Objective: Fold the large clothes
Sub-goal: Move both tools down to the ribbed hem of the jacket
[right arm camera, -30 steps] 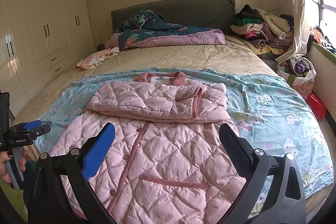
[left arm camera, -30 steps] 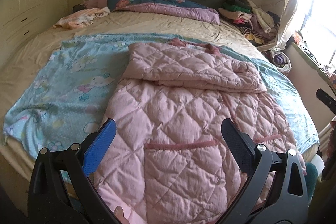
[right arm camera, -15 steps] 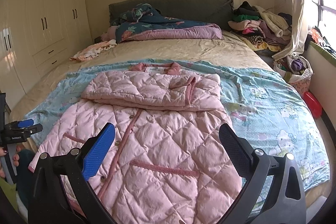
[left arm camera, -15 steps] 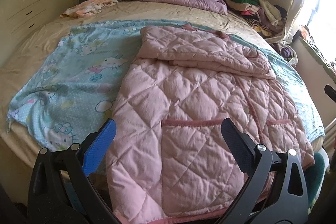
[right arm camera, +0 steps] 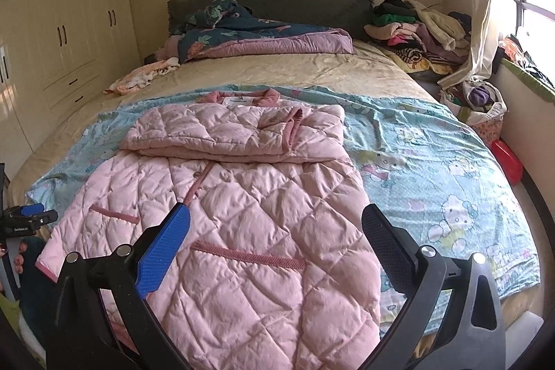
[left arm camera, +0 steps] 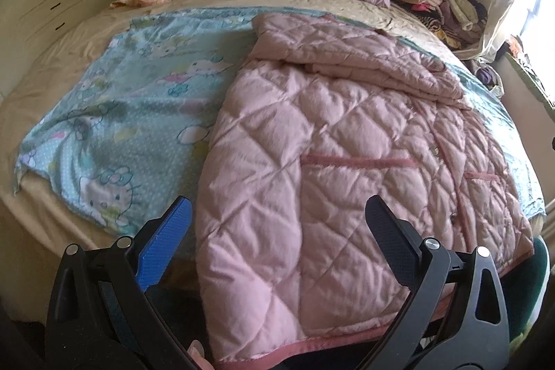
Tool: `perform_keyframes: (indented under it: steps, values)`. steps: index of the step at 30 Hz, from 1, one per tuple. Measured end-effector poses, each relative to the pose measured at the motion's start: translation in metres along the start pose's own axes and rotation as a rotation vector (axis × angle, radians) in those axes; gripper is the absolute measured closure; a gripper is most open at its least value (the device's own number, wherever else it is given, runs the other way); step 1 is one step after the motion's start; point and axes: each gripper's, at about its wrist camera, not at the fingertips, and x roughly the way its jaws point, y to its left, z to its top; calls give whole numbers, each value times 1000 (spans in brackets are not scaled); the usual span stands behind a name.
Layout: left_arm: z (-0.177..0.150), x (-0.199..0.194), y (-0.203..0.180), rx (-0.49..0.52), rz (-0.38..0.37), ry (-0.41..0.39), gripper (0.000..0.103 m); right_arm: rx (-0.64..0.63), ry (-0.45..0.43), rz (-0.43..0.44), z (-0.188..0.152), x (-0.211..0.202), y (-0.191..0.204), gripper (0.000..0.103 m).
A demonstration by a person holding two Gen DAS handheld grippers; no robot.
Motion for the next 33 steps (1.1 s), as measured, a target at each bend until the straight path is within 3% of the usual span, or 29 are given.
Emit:
perform_keyframes:
  steps: [8,20,33]
  values:
    - [-18,6,16,-18,-38,53,9,-2,51,-12,-20,8,-10,4]
    - [-41,24,23,13,-35,144,9,11,111,-47,-52,8,-30,4]
    - [-47,48,2,108,-29,230,9,81,274,-57,-103,25,-59,4]
